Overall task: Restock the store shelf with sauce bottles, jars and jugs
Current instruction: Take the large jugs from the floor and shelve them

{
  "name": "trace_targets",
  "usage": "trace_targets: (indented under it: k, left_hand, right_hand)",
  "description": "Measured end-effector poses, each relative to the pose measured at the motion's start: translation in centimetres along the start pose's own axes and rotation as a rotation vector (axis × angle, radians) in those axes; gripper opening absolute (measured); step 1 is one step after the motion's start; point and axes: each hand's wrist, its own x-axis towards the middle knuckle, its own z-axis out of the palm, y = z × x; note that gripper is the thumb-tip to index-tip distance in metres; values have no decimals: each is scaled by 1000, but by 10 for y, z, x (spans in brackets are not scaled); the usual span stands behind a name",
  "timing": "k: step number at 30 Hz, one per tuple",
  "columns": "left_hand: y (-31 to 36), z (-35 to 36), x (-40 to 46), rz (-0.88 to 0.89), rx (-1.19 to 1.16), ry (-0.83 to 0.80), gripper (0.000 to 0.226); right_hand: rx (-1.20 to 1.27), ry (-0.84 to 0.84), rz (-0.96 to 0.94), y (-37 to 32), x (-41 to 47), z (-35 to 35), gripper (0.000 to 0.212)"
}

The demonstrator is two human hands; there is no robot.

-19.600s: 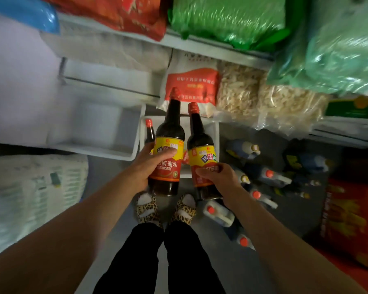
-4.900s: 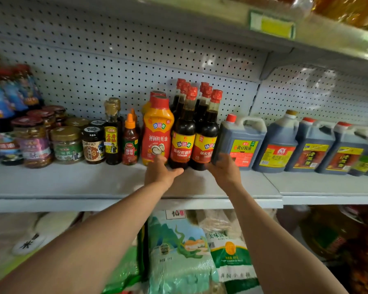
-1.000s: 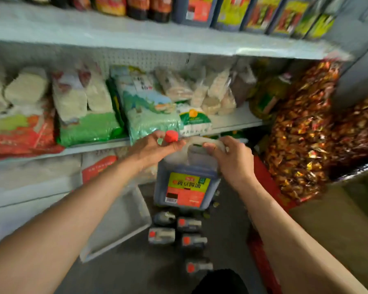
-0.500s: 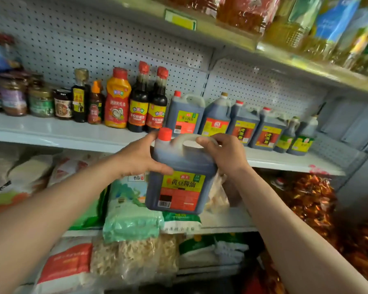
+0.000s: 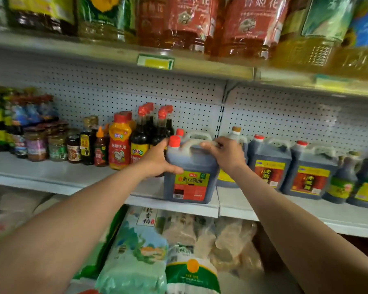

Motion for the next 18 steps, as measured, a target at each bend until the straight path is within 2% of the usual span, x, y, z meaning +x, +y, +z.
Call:
trace_targets:
  k: [5, 9, 12, 16, 18]
  left_hand:
    - [-30, -1, 42, -42, 52, -28, 107]
    - [-58, 6, 67, -27, -5, -44, 107]
    - [-64, 5, 82, -90, -91, -109, 90]
    - [-66, 2, 91, -100, -136, -153, 91]
    - [-67, 1, 93, -104, -149, -156, 93]
  right_hand:
    - [-40, -22, 43, 12, 24, 28, 57]
    - [23, -60, 62, 36, 37, 54, 41]
    - [175, -78, 123, 54, 39, 70, 29]
    - [378, -95, 283, 56, 40, 83, 20]
    - [483, -105, 317, 58, 42, 87, 27]
